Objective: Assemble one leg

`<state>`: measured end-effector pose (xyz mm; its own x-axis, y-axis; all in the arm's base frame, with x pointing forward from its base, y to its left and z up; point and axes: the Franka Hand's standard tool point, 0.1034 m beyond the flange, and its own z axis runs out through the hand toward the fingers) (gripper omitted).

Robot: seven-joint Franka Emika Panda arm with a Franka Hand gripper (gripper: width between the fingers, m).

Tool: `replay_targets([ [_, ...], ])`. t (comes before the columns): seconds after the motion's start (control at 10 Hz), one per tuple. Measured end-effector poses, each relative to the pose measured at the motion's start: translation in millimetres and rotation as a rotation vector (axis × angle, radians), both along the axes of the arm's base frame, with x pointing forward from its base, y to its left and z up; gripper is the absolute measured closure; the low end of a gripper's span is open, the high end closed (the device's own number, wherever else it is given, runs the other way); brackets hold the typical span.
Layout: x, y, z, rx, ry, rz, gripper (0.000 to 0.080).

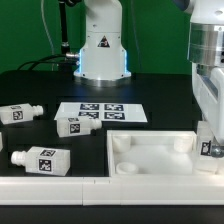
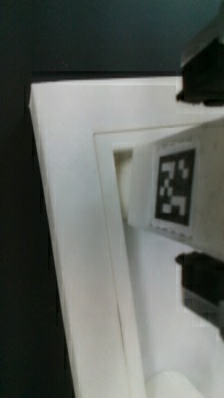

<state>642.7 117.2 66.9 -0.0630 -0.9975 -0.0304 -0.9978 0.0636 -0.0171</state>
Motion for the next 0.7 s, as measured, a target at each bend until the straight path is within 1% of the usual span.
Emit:
replay_targets([
  [0.1, -2.1, 0.3, -0.6, -0.006, 0.007, 0.166, 0.0212],
  [0.2, -4.3, 1.2, -0.5, -0.009, 0.019, 0.434, 0.0169],
  [0.3, -5.5, 2.7, -0.3, -0.006, 0.02, 0.578, 0.0169],
  [0.4, -7.0, 1.9, -0.4, -0.01, 0.012, 0.638, 0.0153],
  [0.7, -6.2, -1.3, -0.9, -0.017, 0.009, 0.835, 0.015],
])
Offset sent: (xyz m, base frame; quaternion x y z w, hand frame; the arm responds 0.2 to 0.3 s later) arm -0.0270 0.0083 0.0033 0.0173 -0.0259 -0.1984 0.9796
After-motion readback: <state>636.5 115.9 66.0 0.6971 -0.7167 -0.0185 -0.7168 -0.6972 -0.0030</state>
